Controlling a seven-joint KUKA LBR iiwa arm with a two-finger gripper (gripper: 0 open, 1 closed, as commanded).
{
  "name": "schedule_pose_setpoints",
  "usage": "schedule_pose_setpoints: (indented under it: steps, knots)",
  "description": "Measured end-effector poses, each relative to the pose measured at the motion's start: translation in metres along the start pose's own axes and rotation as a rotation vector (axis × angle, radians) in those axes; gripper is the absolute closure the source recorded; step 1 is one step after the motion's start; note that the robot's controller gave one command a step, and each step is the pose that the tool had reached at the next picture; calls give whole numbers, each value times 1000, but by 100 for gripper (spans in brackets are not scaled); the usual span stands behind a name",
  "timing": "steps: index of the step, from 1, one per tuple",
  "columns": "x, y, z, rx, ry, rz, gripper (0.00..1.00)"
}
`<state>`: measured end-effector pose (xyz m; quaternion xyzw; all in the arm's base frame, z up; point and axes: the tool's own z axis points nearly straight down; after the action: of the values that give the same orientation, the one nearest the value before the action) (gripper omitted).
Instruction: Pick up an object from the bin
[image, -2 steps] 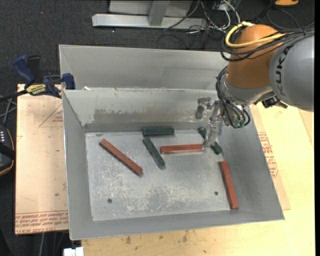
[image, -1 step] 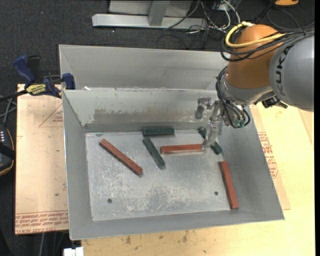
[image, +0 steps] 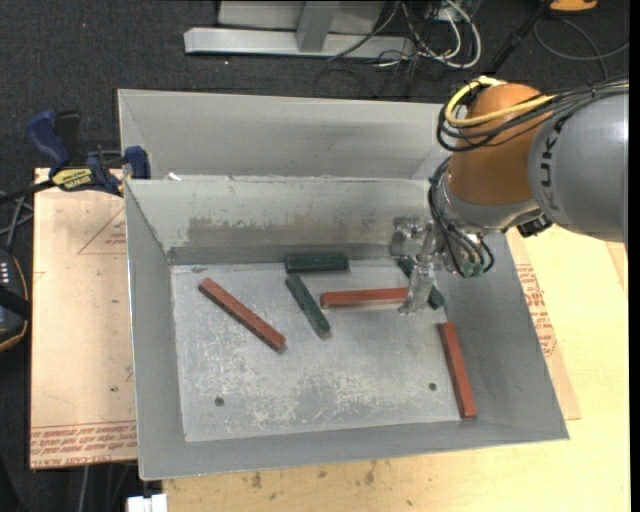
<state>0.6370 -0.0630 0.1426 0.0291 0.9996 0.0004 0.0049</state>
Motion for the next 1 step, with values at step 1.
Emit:
schedule_pose_setpoints:
  steps: [1]
  knots:
    - [-3,16,67,1,8,150,100]
